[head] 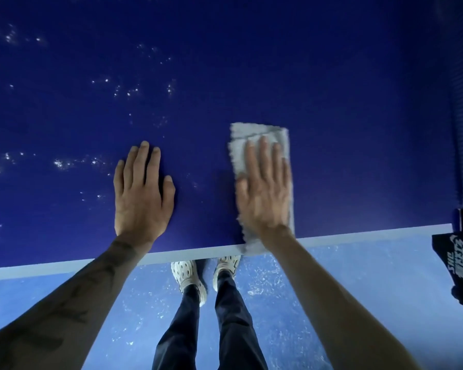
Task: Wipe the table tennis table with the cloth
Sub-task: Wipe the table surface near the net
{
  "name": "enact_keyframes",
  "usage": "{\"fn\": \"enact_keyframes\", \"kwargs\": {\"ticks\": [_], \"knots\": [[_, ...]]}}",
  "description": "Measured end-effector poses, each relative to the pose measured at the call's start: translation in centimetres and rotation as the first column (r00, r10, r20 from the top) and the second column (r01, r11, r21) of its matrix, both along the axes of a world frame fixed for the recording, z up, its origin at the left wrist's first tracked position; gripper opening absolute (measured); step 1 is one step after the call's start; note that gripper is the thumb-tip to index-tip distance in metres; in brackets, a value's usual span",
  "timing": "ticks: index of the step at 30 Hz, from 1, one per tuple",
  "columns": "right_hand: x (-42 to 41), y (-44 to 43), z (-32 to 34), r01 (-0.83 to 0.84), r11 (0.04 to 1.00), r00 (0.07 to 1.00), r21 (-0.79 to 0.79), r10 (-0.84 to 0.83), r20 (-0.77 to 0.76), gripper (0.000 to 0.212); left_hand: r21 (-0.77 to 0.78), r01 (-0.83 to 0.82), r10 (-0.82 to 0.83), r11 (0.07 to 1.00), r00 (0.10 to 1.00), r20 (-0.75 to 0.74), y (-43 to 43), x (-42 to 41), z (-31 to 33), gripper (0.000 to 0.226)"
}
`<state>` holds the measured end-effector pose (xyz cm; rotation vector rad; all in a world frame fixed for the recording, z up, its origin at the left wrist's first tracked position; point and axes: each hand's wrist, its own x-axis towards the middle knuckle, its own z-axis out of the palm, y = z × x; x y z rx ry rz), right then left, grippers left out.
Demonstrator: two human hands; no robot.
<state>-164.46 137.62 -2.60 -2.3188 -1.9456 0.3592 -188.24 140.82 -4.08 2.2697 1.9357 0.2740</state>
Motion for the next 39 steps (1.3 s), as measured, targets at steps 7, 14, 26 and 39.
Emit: {"fn": "enact_keyframes", "kwargs": {"ticks": [7,14,26,39], "knots": [[1.8,-4.9,-0.5,-0.277,0.961,0.960,0.020,0.278,-0.031,0.066,-0.019,-0.011,0.011,1.000,1.000,0.005,0.2,0.1,0.3,0.058],[1.3,0.3,-0.1,0.066,0.998,0.998,0.005,-0.066,-0.018,0.065,-0.011,-0.017,0.018,1.000,1.000,0.006,0.1,0.2,0.6,0.058],[2.0,-0.7,0.5,-0.009,0.999,1.000,-0.047,0.010,0.021,0.064,-0.031,-0.024,0.025,0.999,1.000,0.009,0.2,-0.2,0.5,0.058],[-7.9,-2.4,0.2,-0.028,1.000,0.999,-0.009,0.028,0.036,0.062,0.024,0.096,-0.098,0.995,0.990,0.100,2.3,-7.5,2.3,0.054]]}}
